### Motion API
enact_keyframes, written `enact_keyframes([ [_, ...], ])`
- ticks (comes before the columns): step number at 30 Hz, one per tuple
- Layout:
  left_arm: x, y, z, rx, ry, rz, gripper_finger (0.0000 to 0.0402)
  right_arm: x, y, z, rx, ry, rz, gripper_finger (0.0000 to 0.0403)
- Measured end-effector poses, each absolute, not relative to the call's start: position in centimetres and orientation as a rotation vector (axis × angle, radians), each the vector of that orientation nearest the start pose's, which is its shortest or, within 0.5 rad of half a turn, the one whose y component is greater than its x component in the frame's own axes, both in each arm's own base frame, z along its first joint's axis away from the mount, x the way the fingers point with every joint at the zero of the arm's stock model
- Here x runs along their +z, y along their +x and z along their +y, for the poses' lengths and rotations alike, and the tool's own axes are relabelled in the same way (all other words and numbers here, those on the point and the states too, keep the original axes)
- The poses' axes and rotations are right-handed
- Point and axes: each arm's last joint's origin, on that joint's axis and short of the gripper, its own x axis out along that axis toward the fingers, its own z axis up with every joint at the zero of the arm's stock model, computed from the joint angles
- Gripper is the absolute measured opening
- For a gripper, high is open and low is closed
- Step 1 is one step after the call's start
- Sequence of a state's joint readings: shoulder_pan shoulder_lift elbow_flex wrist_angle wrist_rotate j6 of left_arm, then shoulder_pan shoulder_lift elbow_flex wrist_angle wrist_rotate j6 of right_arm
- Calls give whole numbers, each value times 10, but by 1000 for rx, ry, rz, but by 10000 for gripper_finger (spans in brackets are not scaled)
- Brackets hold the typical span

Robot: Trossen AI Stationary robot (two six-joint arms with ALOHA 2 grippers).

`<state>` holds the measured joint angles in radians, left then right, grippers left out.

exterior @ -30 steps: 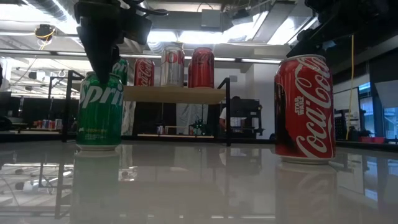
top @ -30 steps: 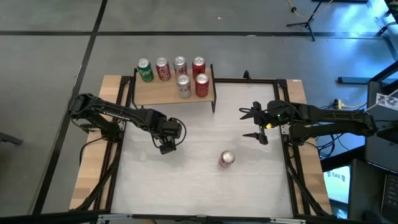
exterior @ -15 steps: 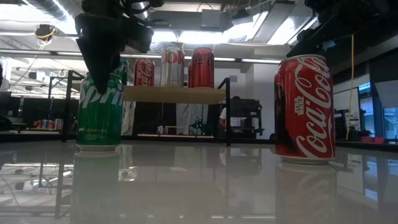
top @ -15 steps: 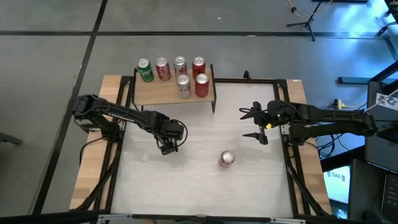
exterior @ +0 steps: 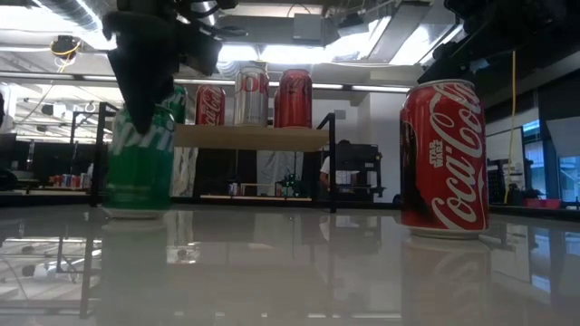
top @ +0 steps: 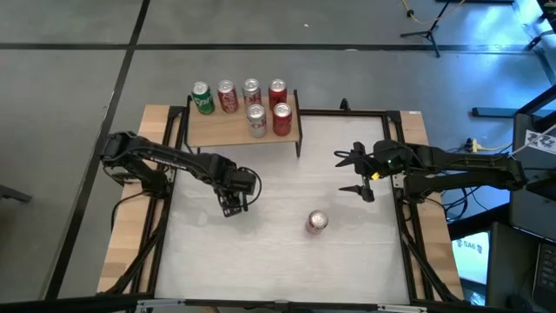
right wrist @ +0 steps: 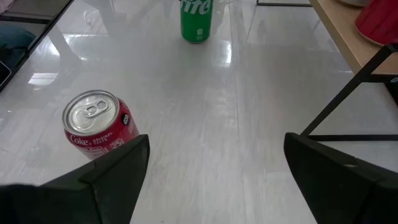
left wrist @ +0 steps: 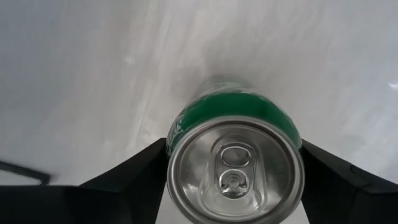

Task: Place canned beverage on shelf
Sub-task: Put the green soda can on the shelf aligned with the other green soda can

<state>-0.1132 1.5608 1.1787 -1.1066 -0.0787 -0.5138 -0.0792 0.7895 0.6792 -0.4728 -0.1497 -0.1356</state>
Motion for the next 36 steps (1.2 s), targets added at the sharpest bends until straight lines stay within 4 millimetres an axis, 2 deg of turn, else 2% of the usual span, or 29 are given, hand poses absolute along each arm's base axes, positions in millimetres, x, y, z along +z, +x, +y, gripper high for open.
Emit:
enact_keyframes([
  [4,252,272,-21,332,-309,1473,272,271,164,-9,108,-65,573,365],
  [11,304,267,3,327,-299,1473,272,271,164,-9,108,-65,573,365],
  [15,338,256,22,367,-307,1489,272,270,164,-9,108,-65,573,365],
  [23,389,242,62,457,-304,1299,272,270,165,-9,108,-65,574,365],
  [27,400,233,84,517,-291,1252,272,270,164,-9,108,-65,573,365],
  [36,402,211,127,595,-326,1258,272,270,164,-9,108,-65,574,365],
])
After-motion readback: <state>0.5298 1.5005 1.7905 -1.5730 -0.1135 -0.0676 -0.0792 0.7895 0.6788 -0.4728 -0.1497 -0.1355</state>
